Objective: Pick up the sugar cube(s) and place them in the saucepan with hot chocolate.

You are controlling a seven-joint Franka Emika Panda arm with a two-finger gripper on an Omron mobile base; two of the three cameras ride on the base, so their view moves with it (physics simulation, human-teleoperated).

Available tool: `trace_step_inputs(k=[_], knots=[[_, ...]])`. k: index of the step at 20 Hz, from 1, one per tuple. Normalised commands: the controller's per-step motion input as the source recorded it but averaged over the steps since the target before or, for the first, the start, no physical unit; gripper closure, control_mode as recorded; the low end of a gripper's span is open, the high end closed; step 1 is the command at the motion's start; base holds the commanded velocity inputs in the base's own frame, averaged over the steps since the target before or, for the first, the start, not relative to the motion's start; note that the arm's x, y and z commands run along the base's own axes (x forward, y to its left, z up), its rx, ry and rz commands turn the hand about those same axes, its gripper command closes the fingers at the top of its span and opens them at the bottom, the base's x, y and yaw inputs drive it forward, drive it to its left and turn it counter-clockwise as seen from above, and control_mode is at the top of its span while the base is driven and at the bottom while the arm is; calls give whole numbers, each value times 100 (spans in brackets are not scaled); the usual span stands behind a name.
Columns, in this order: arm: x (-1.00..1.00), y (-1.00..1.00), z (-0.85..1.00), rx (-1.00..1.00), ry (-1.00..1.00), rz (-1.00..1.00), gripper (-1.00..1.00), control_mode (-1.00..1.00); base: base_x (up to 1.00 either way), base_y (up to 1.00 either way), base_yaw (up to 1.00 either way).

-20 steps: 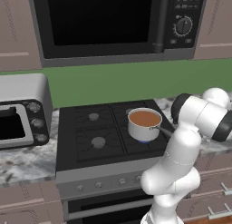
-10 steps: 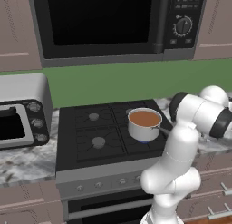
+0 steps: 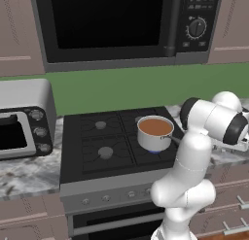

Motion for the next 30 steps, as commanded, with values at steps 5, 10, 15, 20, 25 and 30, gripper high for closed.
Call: trace_step_inputs(k=[5, 10, 15, 20, 25, 30], knots=[[0, 2, -15, 0, 0, 0, -100, -100, 0, 0, 0], [0, 1, -17, 0, 0, 0, -100, -100, 0, 0, 0], [0, 7, -17, 0, 4, 0, -100, -100, 0, 0, 0], [0, 27, -8, 0, 1, 0, -100, -100, 0, 0, 0], [-1, 15, -7, 0, 3, 0, -100, -100, 0, 0, 0], [-11, 0, -23, 0, 5, 0, -100, -100, 0, 0, 0]])
